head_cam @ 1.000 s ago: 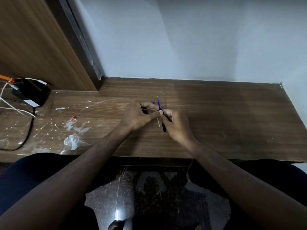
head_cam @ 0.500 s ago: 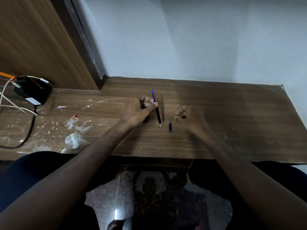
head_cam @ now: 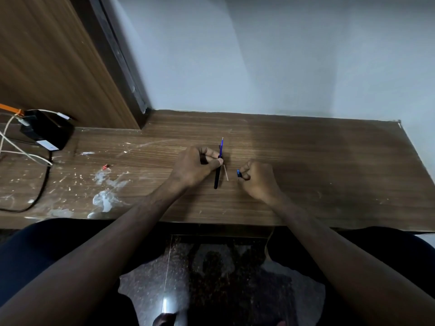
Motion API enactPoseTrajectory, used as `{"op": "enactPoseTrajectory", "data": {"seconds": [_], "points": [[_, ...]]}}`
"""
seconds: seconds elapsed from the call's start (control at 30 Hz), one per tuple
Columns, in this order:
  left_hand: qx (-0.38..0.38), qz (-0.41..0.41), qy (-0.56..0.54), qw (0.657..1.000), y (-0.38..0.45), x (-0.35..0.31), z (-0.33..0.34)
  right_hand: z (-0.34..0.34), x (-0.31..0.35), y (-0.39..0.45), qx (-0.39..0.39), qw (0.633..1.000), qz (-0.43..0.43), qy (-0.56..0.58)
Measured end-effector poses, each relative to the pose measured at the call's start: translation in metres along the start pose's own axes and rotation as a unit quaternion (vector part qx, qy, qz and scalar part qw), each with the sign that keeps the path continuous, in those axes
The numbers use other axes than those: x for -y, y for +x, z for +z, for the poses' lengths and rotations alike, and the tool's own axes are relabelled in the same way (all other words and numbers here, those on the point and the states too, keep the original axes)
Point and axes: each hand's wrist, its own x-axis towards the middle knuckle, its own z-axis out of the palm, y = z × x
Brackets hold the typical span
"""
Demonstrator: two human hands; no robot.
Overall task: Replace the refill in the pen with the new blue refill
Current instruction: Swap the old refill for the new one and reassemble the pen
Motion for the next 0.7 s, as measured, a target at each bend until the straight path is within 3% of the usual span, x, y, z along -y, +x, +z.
{"op": "enactPoseTrajectory", "data": {"seconds": [0.07, 0.17, 0.23, 0.47, 0.7], "points": [[-0.005, 0.002, 0.002, 1.000, 0.000, 0.000, 0.000, -0.005, 0.009, 0.002, -0.002, 0.989, 0.041, 0.144], [-0.008, 0.010, 0.017, 1.000, 0.001, 0.001, 0.001, -0.020, 0.029, 0.006, -0.038, 0.919, 0.061, 0.387], [-0.006, 0.018, 0.028, 0.999, 0.001, 0.001, 0.000, -0.029, 0.036, 0.010, -0.058, 0.889, 0.039, 0.452], [0.007, 0.047, 0.032, 0.998, 0.002, 0.002, 0.001, -0.029, 0.033, 0.016, -0.118, 0.897, 0.018, 0.426], [0.025, 0.060, 0.032, 0.997, 0.002, 0.004, 0.003, -0.030, 0.030, 0.017, -0.117, 0.907, 0.015, 0.405]]}}
